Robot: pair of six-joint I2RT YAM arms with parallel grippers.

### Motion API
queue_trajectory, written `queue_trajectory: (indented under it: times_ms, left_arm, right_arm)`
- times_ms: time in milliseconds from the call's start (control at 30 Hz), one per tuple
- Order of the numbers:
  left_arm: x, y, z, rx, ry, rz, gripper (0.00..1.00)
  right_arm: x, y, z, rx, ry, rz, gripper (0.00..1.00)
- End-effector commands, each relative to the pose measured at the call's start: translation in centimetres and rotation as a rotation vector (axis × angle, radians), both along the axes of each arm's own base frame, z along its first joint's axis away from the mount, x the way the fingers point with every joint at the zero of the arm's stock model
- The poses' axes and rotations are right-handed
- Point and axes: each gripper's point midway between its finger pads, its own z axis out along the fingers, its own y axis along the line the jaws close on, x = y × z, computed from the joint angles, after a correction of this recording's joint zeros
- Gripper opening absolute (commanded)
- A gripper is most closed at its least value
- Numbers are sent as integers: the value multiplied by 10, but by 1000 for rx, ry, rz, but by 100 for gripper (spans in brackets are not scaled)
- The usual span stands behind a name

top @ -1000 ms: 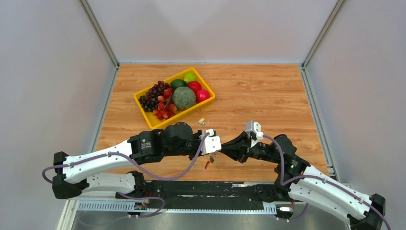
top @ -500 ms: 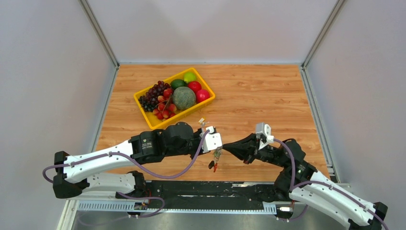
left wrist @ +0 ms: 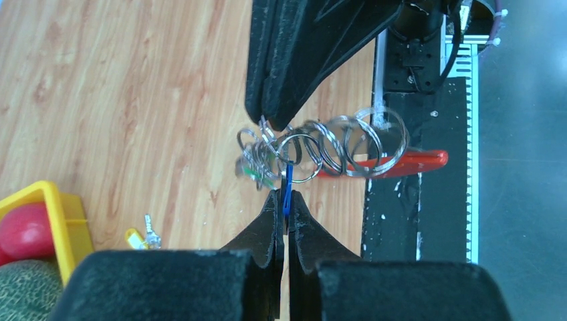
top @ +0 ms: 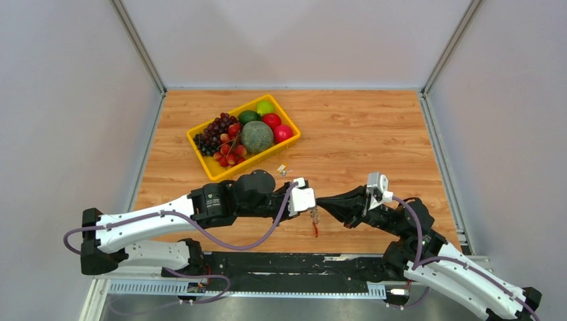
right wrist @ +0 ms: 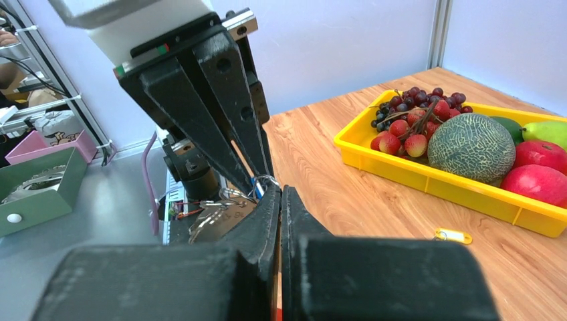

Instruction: Remove the keys from the keyring

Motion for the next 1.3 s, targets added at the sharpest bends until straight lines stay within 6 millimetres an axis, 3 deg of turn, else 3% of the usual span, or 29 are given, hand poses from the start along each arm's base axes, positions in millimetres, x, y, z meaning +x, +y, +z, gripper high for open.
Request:
queue_trajectory:
  times_ms: [0,233,467,667,933,1267]
  left_arm:
    - [-12,-17,0,-37,47,-62,0]
    - [0,-20,-10,-12,35,-2,0]
    - [19,-4,23,-78,-55,100,0]
    - [27,11,36,-88,-100,155,0]
    - [26,10,41,-89,-98,150,0]
    - [14,1,27,-44,-78,58,0]
  right_arm:
    - [-1,-5,23,71,-38,-12,0]
    - [-5,-8,28,86,-47,-4,0]
    - [-7,-11,23,82,-42,-6,0]
    - [-12,-12,21,80,-42,14,0]
    - [-18,3,8,4,-19,98,0]
    - [-13,9,8,-19,-17,97,0]
